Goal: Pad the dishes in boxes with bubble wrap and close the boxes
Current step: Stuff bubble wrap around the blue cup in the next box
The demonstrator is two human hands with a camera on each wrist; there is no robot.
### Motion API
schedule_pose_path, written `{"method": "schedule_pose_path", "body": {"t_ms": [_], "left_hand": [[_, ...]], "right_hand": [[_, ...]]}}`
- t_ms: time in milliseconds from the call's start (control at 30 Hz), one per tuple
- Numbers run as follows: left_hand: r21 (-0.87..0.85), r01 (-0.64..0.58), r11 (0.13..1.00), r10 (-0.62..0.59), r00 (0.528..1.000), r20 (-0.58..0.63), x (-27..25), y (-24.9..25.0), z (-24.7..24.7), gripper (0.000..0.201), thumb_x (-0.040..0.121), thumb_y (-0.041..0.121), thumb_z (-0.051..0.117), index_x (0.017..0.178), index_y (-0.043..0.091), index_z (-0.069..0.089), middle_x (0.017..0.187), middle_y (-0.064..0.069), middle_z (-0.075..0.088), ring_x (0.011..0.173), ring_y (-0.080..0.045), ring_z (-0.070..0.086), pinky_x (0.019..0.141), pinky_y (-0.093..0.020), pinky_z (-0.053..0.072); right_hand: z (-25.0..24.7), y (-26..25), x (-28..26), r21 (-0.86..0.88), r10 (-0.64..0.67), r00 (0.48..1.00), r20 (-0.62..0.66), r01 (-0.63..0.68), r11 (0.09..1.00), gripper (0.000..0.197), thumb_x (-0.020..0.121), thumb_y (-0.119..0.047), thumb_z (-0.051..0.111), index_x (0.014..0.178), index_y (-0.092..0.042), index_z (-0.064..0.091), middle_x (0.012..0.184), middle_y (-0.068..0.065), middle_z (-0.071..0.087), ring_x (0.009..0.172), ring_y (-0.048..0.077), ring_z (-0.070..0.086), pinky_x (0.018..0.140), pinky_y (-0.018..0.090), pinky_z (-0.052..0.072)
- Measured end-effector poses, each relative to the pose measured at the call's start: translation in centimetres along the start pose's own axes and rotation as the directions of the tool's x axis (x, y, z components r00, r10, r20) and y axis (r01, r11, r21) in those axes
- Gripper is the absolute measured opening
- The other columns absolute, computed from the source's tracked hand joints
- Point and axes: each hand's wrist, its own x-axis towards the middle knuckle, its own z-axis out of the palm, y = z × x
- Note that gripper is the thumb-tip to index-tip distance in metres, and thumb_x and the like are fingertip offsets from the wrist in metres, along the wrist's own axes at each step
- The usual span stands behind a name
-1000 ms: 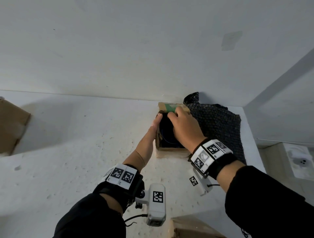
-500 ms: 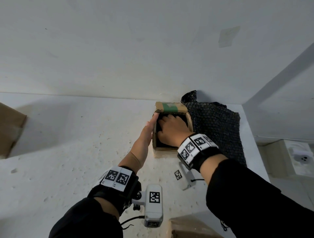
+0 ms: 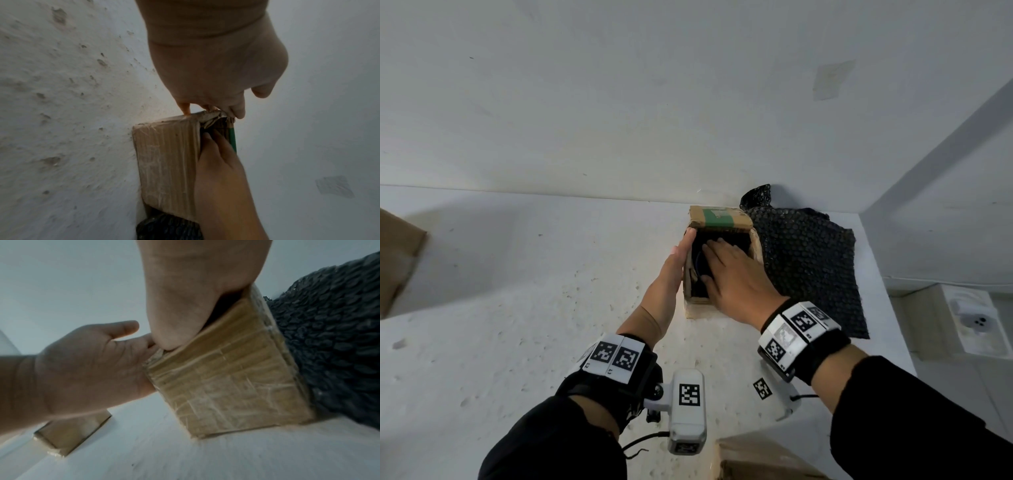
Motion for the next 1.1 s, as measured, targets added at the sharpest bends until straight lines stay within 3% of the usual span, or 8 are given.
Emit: {"method": "schedule_pose_path", "body": {"t_ms": [100,267,567,733,867,967,1033,1100], "left_hand": [[0.071,-0.026,0.997,0.024,0.999,0.026,-0.1,-0.6,-0.3,0.048,0.09,0.053,0.017,0.137,0.049,0.029,0.153,0.023,0.024,0.14,0.006,0.019,0.121,-0.037,0.012],[-0.006,0.017,1.0,-0.017,0.999,0.037,0.0,-0.1,-0.2,0.047,0.085,0.061,0.027,0.129,0.052,0.038,0.146,0.027,0.034,0.135,0.009,0.027,0.12,-0.036,0.014],[0.037,0.027,0.999,-0.027,1.0,0.002,0.5,-0.8,-0.5,0.056,0.088,0.058,0.019,0.142,0.046,0.028,0.154,0.02,0.024,0.142,0.001,0.017,0.12,-0.04,0.012],[0.114,-0.016,0.993,0.02,0.999,-0.032,0.2,-0.3,0.2,0.048,0.1,0.044,0.015,0.146,0.035,0.025,0.142,0.028,0.034,0.126,0.016,0.035,0.111,-0.018,0.028],[0.181,-0.057,0.982,0.077,0.991,-0.105,0.2,0.3,1.0,0.044,0.104,0.029,0.023,0.147,0.022,0.03,0.15,0.009,0.035,0.132,-0.001,0.035,0.094,0.0,0.034],[0.433,-0.065,0.899,0.188,0.95,-0.248,0.7,0.3,1.9,0.053,0.09,0.042,0.049,0.139,0.025,0.042,0.14,0.009,0.046,0.131,-0.008,0.039,0.108,-0.026,0.038],[0.664,-0.1,0.741,0.322,0.92,-0.221,0.8,0.8,3.5,0.056,0.078,0.042,0.05,0.132,0.027,0.047,0.135,0.006,0.05,0.134,-0.018,0.037,0.109,-0.047,0.033],[0.769,-0.207,0.605,0.455,0.882,-0.12,0.7,1.5,6.3,0.051,0.078,0.03,0.053,0.128,0.021,0.05,0.125,0.008,0.053,0.129,-0.021,0.04,0.106,-0.05,0.034]], "right_hand": [[-0.1,-0.2,0.4,-0.071,0.036,0.994,0.105,-0.029,0.997,0.063,0.094,-0.038,0.035,0.147,-0.007,0.02,0.154,0.01,0.021,0.143,0.023,0.015,0.118,0.038,0.009],[-1.0,-0.7,2.4,-0.059,0.094,0.991,0.098,-0.088,0.994,0.047,0.085,-0.034,0.045,0.125,-0.01,0.043,0.126,0.01,0.046,0.117,0.026,0.041,0.101,0.037,0.033],[-1.3,0.4,5.4,0.041,0.142,0.953,0.269,-0.159,0.987,0.038,0.093,-0.032,0.034,0.118,-0.014,0.057,0.118,0.011,0.06,0.107,0.03,0.055,0.088,0.04,0.047],[-1.6,1.2,2.8,0.093,-0.017,0.998,0.061,0.011,0.996,0.032,0.091,-0.025,0.04,0.12,-0.015,0.052,0.117,0.005,0.056,0.11,0.025,0.051,0.086,0.043,0.047],[-2.9,3.5,-0.2,0.196,-0.119,0.968,-0.221,0.163,0.967,0.034,0.085,-0.015,0.052,0.118,-0.016,0.058,0.116,0.001,0.061,0.107,0.019,0.056,0.078,0.035,0.052],[-3.6,6.6,-2.5,0.238,-0.05,0.935,-0.352,0.141,0.961,0.033,0.08,-0.006,0.054,0.111,-0.014,0.062,0.105,0.002,0.063,0.099,0.02,0.057,0.074,0.032,0.051],[-3.5,9.1,-4.1,0.278,0.06,0.93,-0.363,0.047,0.959,0.035,0.08,-0.005,0.056,0.114,-0.013,0.06,0.11,0.003,0.062,0.104,0.022,0.055,0.08,0.036,0.05],[-3.0,11.4,-5.6,0.315,0.18,0.938,-0.297,-0.082,0.946,0.039,0.083,-0.01,0.058,0.122,-0.015,0.055,0.121,0.004,0.057,0.114,0.023,0.05,0.089,0.037,0.047]]}}
